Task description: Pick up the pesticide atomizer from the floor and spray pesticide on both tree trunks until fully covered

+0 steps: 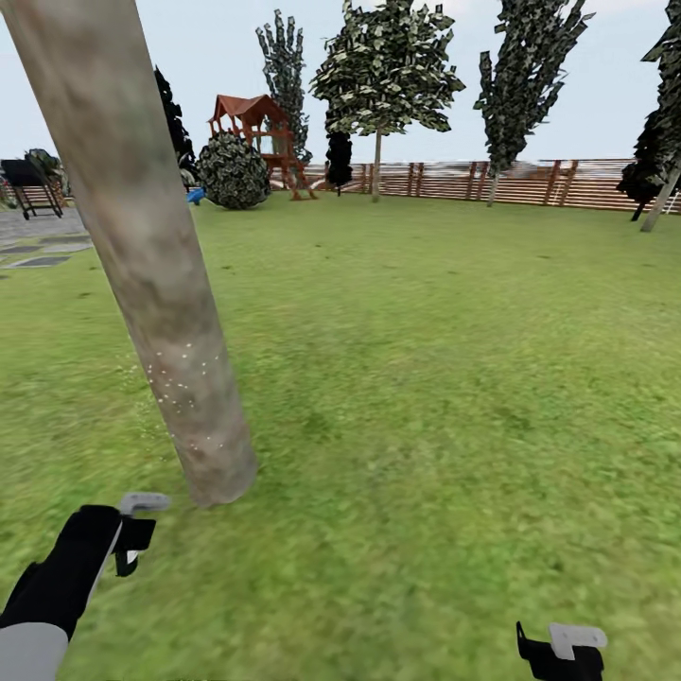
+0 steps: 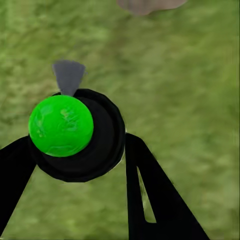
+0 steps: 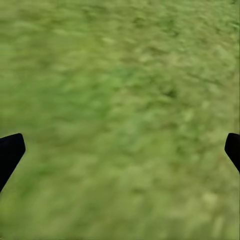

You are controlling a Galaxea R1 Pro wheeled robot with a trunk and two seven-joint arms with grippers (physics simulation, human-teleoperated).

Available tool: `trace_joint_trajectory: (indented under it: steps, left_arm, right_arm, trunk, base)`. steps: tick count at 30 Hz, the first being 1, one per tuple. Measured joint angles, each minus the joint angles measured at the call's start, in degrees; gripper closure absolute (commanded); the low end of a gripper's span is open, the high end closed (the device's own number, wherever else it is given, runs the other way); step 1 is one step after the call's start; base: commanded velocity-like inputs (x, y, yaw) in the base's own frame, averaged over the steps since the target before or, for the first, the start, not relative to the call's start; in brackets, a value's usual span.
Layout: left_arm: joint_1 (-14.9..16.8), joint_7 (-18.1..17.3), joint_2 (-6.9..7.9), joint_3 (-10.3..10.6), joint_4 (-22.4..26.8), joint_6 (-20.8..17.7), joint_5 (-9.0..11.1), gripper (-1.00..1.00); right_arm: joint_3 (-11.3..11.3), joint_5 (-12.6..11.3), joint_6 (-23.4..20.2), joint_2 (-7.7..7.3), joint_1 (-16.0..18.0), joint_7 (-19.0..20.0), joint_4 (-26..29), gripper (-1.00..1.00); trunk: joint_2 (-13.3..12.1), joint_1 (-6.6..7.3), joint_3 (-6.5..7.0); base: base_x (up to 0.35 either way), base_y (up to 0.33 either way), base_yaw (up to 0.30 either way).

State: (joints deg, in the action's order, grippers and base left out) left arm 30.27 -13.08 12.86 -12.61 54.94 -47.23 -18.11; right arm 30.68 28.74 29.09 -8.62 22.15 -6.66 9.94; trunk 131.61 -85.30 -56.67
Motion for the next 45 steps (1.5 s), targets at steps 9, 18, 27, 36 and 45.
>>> trace_joint_trajectory:
  steps: [9, 18, 27, 36, 45]
  left_arm:
    - [-1.3, 4.9, -3.16, -8.3, -8.1, 11.2, 0.2, 1.00]
    - [-1.4, 5.3, -3.53, -10.2, -9.8, 14.7, 0.4, 1.00]
    - [-1.4, 5.2, -3.56, -10.2, -9.7, 14.6, 0.5, 1.00]
    - [-1.4, 5.2, -4.07, -10.2, -9.8, 14.6, 0.4, 1.00]
    - [-1.4, 5.2, -4.07, -10.2, -10.1, 14.6, 0.4, 1.00]
  right_arm:
    - [0.0, 0.1, 0.0, 0.01, 0.0, 0.1, -0.1, -1.00]
    - [0.0, 0.1, 0.0, 0.01, 0.0, 0.1, -0.1, -1.00]
    - [0.0, 0.1, 0.0, 0.10, 0.0, 0.1, -0.1, -1.00]
    - [0.0, 0.1, 0.0, 0.10, 0.0, 0.1, 0.0, -1.00]
    - [0.0, 0.1, 0.0, 0.10, 0.0, 0.1, -0.1, -1.00]
  trunk:
    - [0.0, 0.00, -0.01]
    - [0.0, 0.00, 0.00]
    - [0.0, 0.00, 0.00]
    - [0.0, 0.00, 0.00]
    - [0.0, 0.00, 0.00]
  base:
    - [0.065, -0.118, 0.002]
    - [0.186, -0.236, 0.001]
    - [0.067, -0.262, 0.237]
    - [0.093, -0.261, 0.162]
    - [0.301, -0.075, 0.001]
